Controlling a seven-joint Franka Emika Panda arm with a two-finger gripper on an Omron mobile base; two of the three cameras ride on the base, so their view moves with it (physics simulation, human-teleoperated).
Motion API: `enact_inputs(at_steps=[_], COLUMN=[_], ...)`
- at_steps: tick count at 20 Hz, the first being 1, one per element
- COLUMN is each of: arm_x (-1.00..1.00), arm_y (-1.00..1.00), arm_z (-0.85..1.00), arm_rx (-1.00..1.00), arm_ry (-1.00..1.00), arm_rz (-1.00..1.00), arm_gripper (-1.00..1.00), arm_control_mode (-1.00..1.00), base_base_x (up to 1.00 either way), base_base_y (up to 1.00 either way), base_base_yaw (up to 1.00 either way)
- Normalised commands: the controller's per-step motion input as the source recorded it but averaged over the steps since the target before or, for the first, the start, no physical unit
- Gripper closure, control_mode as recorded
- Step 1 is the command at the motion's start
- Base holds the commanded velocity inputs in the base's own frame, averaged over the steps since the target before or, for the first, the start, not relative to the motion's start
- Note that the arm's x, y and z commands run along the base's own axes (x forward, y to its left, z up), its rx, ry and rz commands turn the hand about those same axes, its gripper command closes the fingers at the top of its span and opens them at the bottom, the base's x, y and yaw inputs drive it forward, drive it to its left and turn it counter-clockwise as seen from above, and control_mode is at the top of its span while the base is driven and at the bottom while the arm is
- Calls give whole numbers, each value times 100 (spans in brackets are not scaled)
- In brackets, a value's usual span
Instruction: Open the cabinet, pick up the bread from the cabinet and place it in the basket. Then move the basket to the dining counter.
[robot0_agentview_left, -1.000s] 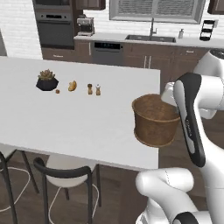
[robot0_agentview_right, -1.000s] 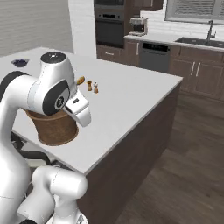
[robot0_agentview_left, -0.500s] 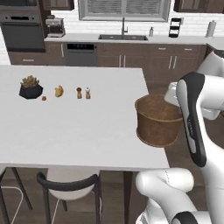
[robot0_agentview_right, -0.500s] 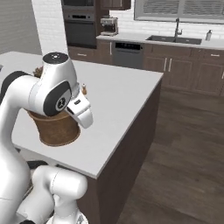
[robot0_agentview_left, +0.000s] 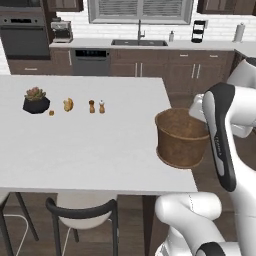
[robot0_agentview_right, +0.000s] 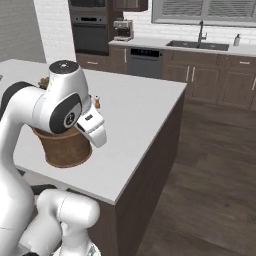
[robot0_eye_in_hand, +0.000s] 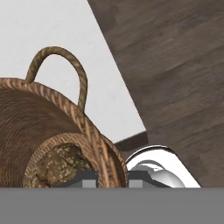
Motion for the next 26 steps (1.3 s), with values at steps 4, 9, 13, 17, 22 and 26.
enact_inputs(at_steps=[4,9,13,17,22,26], arm_x=[0,0,50,100,100,100], arm_y=[0,0,41,88,91,86], arm_z=[0,0,-16,-36,-45,-56], arm_rx=[0,0,-3,-6,-3,0], arm_ry=[0,0,0,0,6,12], arm_rz=[0,0,0,0,0,0], arm_gripper=[100,100,100,100,100,100], arm_control_mode=[100,100,-100,-100,-100,-100], base_base_x=[56,82,50,0,0,0], base_base_y=[73,76,36,0,0,0], base_base_yaw=[0,0,0,0,0,0])
